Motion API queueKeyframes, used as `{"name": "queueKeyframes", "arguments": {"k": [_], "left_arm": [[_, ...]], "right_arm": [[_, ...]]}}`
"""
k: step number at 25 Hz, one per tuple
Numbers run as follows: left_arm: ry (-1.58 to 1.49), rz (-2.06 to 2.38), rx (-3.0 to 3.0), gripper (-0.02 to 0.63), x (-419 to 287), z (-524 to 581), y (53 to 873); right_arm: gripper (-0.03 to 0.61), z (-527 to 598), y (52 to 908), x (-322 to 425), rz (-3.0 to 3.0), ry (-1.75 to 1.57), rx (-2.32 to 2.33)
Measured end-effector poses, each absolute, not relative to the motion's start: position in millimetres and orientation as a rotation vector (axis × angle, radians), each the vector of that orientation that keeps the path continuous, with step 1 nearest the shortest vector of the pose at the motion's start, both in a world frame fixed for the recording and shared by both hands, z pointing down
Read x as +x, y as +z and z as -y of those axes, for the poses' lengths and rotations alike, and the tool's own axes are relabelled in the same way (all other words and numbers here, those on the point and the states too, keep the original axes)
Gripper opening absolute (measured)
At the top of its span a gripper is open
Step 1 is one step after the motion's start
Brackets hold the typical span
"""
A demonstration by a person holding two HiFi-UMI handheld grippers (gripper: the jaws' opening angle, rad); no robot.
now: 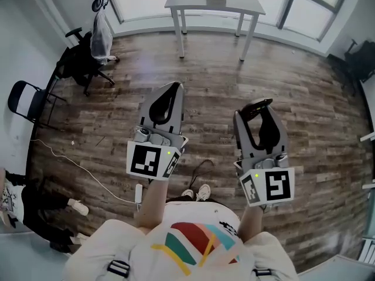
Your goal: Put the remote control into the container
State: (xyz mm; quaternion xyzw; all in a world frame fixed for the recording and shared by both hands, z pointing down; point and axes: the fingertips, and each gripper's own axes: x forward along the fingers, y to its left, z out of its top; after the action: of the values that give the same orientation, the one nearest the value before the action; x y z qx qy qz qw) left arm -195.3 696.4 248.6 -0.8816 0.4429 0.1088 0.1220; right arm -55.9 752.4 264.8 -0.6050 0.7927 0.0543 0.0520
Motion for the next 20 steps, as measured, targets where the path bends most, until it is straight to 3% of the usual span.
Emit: {"name": "queueKeyframes", "arguments": {"k": [20], "left_arm": [[0.31, -1.37, -2.563, 0.008, -193, -687, 273]], "right_arm": [[0.241, -738, 293, -29, -2.416, 0.061, -1.815]]}}
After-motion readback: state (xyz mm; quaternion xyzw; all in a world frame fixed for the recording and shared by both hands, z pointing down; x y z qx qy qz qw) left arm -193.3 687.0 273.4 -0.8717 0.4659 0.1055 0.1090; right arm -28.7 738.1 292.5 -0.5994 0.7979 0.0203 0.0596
